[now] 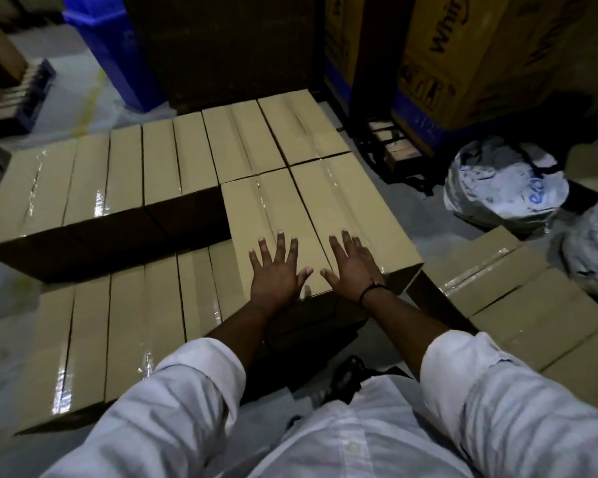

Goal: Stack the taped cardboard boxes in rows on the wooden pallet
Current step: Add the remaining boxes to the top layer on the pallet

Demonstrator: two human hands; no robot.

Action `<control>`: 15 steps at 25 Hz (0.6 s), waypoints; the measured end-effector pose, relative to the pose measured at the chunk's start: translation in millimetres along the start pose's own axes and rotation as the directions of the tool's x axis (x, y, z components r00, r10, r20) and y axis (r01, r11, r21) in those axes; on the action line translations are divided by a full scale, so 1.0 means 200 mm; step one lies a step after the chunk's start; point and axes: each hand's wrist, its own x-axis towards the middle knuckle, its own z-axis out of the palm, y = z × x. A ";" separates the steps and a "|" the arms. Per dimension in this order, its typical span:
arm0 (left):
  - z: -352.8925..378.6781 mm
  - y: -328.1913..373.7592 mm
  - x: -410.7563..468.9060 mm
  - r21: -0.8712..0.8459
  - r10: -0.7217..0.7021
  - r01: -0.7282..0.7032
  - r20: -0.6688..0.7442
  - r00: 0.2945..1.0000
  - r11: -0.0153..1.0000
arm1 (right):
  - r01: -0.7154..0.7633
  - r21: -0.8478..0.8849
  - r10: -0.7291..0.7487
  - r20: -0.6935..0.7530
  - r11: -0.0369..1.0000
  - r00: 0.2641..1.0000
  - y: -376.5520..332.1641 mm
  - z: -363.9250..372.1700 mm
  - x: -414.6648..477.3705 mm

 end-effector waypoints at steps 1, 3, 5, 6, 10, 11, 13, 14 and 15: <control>-0.02 0.02 -0.01 0.012 0.008 -0.008 -0.028 1.000 1.000 | 0.002 -0.023 -0.002 -0.023 1.000 1.000 0.00 -0.01 -0.02; -0.03 0.05 -0.05 0.010 0.015 -0.014 -0.072 0.997 1.000 | -0.002 -0.073 -0.002 -0.045 0.997 0.999 0.03 -0.02 -0.07; -0.01 0.09 -0.08 0.013 0.015 -0.014 -0.072 0.997 1.000 | -0.025 -0.094 0.020 -0.050 0.995 0.999 0.07 -0.03 -0.13; 0.01 0.12 -0.09 0.019 0.017 -0.016 -0.057 0.998 1.000 | -0.035 -0.094 0.030 -0.054 0.995 0.998 0.10 -0.04 -0.16; 0.07 0.39 -0.13 0.044 0.091 -0.091 -0.008 0.996 0.995 | -0.106 -0.054 0.099 -0.116 0.993 0.988 0.30 -0.04 -0.36; 0.08 0.48 -0.14 0.045 0.122 -0.122 0.008 0.992 0.991 | -0.138 -0.037 0.133 -0.123 0.990 0.983 0.37 -0.05 -0.42; 0.11 0.67 -0.17 0.038 0.198 -0.199 0.029 0.980 0.979 | -0.204 -0.009 0.201 -0.139 0.979 0.970 0.53 -0.05 -0.55; 0.12 0.78 -0.18 0.041 0.240 -0.242 0.032 0.970 0.970 | -0.243 0.004 0.240 -0.151 0.970 0.959 0.63 -0.05 -0.64; 0.13 0.89 -0.19 0.040 0.271 -0.272 0.033 0.962 0.961 | -0.276 0.017 0.275 -0.154 0.961 0.949 0.73 -0.05 -0.72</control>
